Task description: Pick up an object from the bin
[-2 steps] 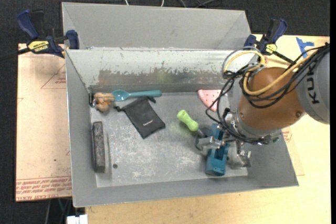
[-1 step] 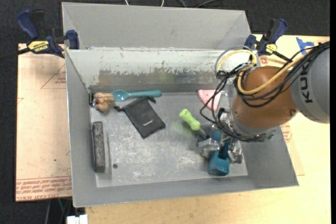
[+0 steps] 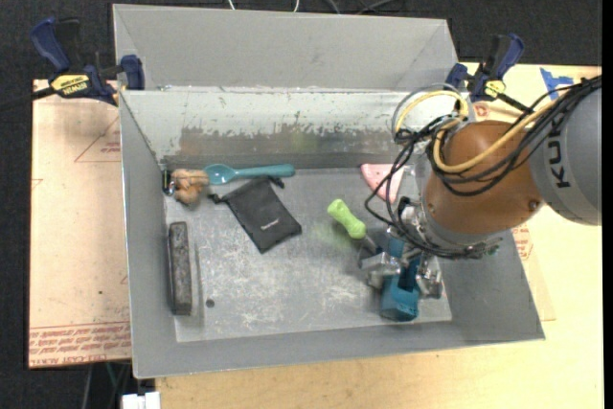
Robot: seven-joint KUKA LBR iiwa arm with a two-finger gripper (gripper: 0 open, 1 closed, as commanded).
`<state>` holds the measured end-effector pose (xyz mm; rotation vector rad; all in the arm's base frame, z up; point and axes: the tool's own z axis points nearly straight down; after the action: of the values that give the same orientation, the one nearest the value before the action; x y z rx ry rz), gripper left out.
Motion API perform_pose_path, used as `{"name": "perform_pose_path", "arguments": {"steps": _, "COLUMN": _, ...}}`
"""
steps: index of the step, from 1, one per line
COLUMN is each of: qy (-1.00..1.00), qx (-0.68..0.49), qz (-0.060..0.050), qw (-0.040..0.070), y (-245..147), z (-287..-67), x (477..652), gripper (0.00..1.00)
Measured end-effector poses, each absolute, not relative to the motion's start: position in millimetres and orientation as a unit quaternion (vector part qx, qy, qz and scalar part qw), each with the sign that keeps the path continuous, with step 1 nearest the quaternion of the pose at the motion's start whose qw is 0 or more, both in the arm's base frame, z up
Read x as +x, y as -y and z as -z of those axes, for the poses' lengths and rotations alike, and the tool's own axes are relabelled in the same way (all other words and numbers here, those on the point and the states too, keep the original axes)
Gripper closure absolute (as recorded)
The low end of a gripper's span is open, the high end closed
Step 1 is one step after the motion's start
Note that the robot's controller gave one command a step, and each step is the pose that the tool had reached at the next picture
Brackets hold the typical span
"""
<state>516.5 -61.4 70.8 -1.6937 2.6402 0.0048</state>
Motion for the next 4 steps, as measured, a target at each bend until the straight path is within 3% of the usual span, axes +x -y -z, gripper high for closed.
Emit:
{"name": "perform_pose_path", "arguments": {"steps": 2, "qy": -0.843, "qx": -0.538, "qz": -0.002, "qw": 0.003, "y": 61.2, "z": -113.6, "x": 516.1, "gripper": 1.0}}
{"name": "perform_pose_path", "arguments": {"steps": 3, "qy": -0.843, "qx": -0.538, "qz": -0.008, "qw": -0.002, "y": 59.8, "z": -146.1, "x": 512.2, "gripper": 1.0}}
{"name": "perform_pose_path", "arguments": {"steps": 4, "qy": -0.844, "qx": -0.536, "qz": -0.006, "qw": 0.0, "y": 59.8, "z": -177.1, "x": 514.1, "gripper": 1.0}}
